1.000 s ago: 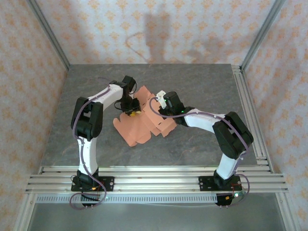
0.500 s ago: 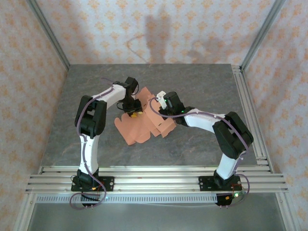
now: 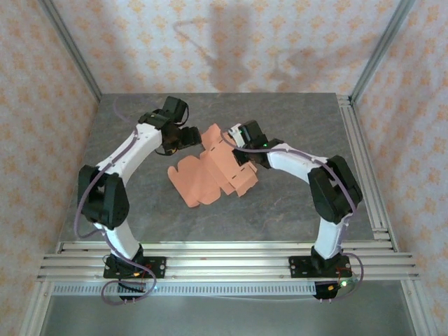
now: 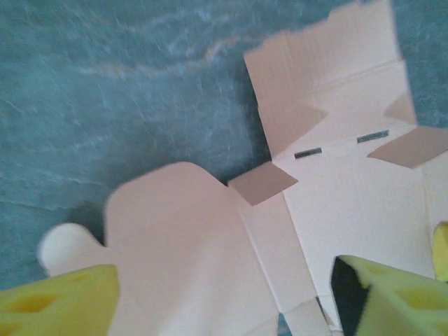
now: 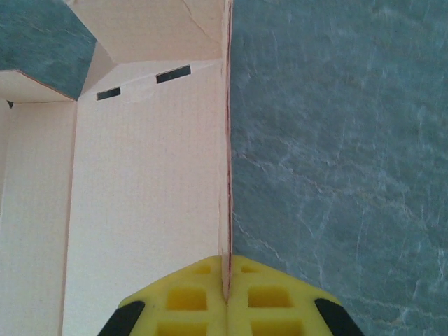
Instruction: Fold the paper box
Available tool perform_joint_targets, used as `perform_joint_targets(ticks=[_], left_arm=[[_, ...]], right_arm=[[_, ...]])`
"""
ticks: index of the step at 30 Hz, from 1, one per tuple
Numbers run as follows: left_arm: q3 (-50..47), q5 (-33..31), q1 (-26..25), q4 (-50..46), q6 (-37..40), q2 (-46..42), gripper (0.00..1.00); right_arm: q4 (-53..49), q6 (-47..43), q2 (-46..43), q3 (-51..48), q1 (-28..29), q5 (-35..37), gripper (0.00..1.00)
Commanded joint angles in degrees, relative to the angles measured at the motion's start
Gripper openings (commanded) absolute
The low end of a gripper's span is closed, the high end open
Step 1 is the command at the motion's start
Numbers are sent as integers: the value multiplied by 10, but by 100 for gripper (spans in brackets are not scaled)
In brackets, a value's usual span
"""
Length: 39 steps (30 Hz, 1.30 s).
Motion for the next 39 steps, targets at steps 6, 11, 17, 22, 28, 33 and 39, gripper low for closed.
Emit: perform_joint_targets(ticks=[6,11,17,22,28,33,39], left_arm=[[-63,-111,-2,127,103,-53,100],[-136,-174,-3,178,101,-114,100],[-239,-181,-3,216,86,-206,100],[-264,-194,-3,195,74,-243,100],[-298,-169,-3,257,75,-273,100],[-305,-160,-2,277,73,-286,100],[-322,-138,10,296,58,-299,100]], right_arm=[[-199,16,26,56,-17,-4,0],[-164,-9,20,22,-18,-34,1],[-81,17,8,-20,-35,-130,18],[-1,41,-42,-95,-52,-166,41],[92,77,-91,-167,-71,-188,36],[88,61,-90,-172,-80,-196,27],[67,59,-59,-142,-97,-237,28]])
